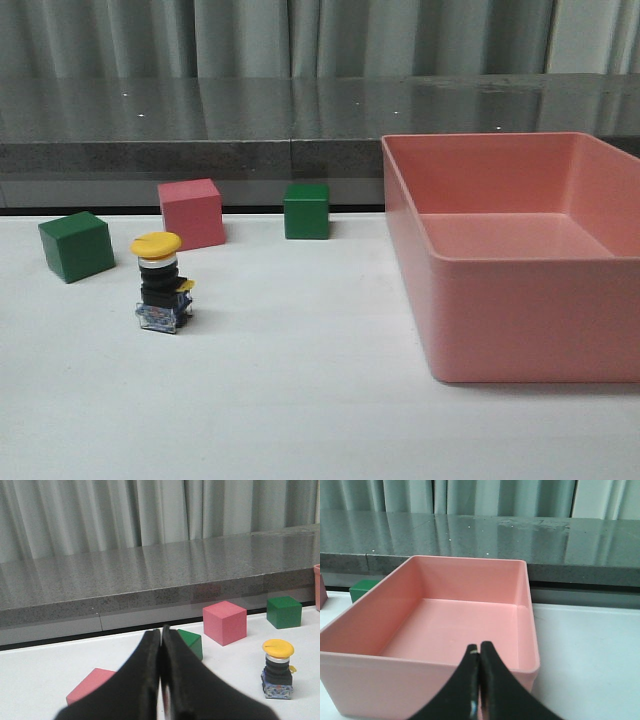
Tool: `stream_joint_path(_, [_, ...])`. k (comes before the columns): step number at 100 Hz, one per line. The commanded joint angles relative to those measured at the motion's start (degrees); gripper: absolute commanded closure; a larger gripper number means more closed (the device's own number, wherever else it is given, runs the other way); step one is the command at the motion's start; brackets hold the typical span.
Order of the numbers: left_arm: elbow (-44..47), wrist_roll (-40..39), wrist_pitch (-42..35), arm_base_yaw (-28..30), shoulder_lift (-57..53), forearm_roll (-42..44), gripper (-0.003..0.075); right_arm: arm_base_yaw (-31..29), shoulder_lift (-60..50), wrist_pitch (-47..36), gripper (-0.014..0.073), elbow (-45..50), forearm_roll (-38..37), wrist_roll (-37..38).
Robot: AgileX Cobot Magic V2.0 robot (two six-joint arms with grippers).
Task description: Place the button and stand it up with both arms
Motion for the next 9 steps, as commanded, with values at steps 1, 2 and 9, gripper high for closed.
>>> stream_joint_path(1, [2.64, -0.53, -4.34, 0.07, -1.73, -0.09, 0.0739, 0.12, -1.26, -4.83, 0.0655, -0.9, -0.4, 0.1])
stream_joint_path(2, [2.64, -0.53, -4.34, 0.07, -1.73, -0.09, 0.0739, 0.12, -1.26, -4.83, 0.0655, -0.9, -0.4, 0.1])
stream_joint_path(9, [2.64, -0.53, -4.34, 0.07, -1.73, -0.09, 0.0739, 0.12, -1.26, -4.83, 0.0655, -0.9, -0.4, 0.1])
